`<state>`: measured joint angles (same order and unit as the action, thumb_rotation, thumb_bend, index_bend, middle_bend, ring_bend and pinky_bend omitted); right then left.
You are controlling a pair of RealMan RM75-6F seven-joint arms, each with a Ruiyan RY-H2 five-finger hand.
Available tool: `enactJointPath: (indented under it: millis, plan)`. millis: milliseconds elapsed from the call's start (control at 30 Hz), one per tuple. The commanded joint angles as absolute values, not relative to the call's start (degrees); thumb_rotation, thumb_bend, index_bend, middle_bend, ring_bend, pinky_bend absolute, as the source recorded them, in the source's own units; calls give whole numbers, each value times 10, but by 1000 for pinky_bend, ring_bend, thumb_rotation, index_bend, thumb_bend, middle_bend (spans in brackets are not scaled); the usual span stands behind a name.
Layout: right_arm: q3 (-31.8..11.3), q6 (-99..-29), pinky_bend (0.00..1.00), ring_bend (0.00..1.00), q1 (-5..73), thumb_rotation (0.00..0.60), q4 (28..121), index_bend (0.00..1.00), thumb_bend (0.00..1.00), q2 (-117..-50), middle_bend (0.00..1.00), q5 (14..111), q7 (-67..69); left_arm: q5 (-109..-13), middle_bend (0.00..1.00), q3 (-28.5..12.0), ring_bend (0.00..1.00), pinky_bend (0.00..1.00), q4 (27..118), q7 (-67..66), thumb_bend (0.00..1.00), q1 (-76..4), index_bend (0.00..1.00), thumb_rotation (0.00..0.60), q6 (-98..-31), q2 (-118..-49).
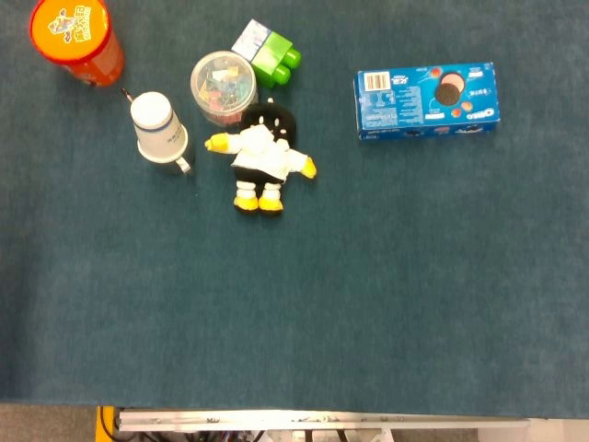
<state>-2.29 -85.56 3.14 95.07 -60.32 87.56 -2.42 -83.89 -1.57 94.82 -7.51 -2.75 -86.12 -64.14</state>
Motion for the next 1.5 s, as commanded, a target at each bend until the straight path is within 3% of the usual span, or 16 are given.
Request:
enactJointPath:
  millis: [33,500,967,1267,1500]
  plan:
    - [-24,-852,220,229,33,600,948,309,329,-604,312,874,-23,-838,160,-16,145,69,950,-79,348,-29,85,600,-859,-642]
    - [-26,-832,220,229,54,600,939,309,329,-595,312,891,15,-840,160,-16,145,69,970,-94,347,-31,85,600,-857,-639]
    - [-25,-741,220,206,135,600,950,305,323,-599,310,943,37,-828,160,-18,145,69,988,-103,347,-32,85,600,-848,-632]
    - [-27,-598,31,46,247,593,983,190,160,-617,203,971,49,-826,160,-14,145,69,1002,-96,348,-35,85,600,-837,-624]
    - [-40,-526,0,0,316,496,989,45,50,-655,85,969,63,-823,160,-12,145,69,1008,-85,347,-33,85,600,-833,-615]
